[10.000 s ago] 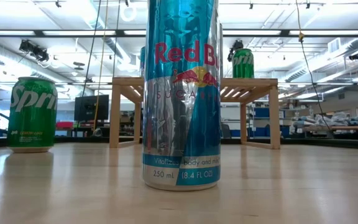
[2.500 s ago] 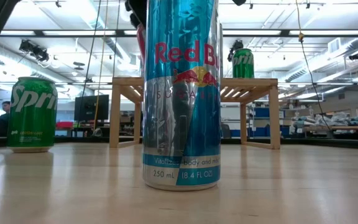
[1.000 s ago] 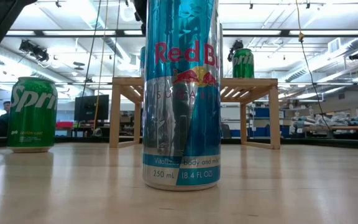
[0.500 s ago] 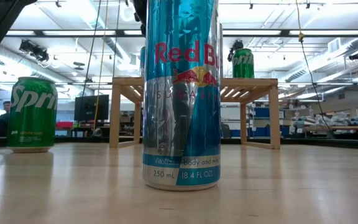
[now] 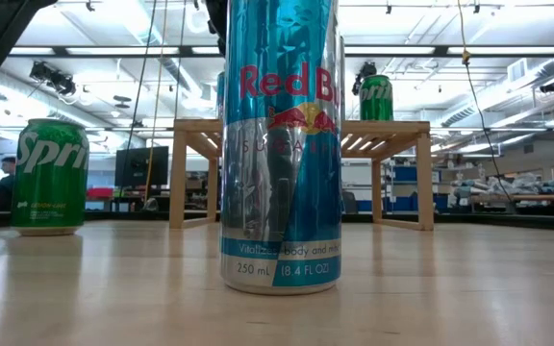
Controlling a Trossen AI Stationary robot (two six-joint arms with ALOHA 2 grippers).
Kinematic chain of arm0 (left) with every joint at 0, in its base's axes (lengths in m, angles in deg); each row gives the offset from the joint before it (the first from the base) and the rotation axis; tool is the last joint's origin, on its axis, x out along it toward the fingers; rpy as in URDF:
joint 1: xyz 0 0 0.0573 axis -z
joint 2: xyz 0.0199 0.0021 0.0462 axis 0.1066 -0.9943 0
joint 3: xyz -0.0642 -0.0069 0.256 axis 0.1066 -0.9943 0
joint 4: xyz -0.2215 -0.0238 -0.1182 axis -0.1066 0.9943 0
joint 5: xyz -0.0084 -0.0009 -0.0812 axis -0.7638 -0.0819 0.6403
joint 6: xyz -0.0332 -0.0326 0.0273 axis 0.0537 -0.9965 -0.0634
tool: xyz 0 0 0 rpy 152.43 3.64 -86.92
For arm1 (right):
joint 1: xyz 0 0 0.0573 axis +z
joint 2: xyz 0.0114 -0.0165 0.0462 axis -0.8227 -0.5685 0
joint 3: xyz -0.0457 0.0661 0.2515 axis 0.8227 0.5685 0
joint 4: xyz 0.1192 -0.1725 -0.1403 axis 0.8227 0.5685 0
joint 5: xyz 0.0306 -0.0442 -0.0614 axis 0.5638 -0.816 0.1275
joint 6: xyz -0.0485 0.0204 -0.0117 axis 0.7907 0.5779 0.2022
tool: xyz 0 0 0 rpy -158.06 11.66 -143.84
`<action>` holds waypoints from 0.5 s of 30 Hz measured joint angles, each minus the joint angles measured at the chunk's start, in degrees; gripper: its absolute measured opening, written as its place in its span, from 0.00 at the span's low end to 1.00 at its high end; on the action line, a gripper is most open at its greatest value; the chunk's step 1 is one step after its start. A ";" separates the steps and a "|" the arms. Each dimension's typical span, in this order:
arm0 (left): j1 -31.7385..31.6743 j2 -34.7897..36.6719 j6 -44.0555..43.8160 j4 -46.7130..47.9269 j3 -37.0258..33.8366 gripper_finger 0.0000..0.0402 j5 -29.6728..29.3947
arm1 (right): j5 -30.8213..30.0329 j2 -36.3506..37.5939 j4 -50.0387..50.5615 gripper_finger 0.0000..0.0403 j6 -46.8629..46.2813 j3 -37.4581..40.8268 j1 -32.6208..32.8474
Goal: Place canned beverage on shelf
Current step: Put the red soda can on the shelf aligned with the other red soda can
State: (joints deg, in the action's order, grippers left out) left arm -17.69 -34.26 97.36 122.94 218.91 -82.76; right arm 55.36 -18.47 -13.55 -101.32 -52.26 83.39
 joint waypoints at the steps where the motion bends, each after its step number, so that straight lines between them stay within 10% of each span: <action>1: 0.00 0.00 -0.14 -0.07 0.01 0.79 0.00 | 0.00 0.00 -0.01 0.87 0.00 0.00 0.00; 15: -0.02 0.00 -1.11 -0.27 0.00 0.79 -0.13 | 0.04 -0.04 -0.06 0.87 0.00 0.00 0.00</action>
State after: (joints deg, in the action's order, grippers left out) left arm -17.71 -34.26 96.25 122.67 218.91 -82.89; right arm 55.41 -18.52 -13.61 -101.32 -52.26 83.39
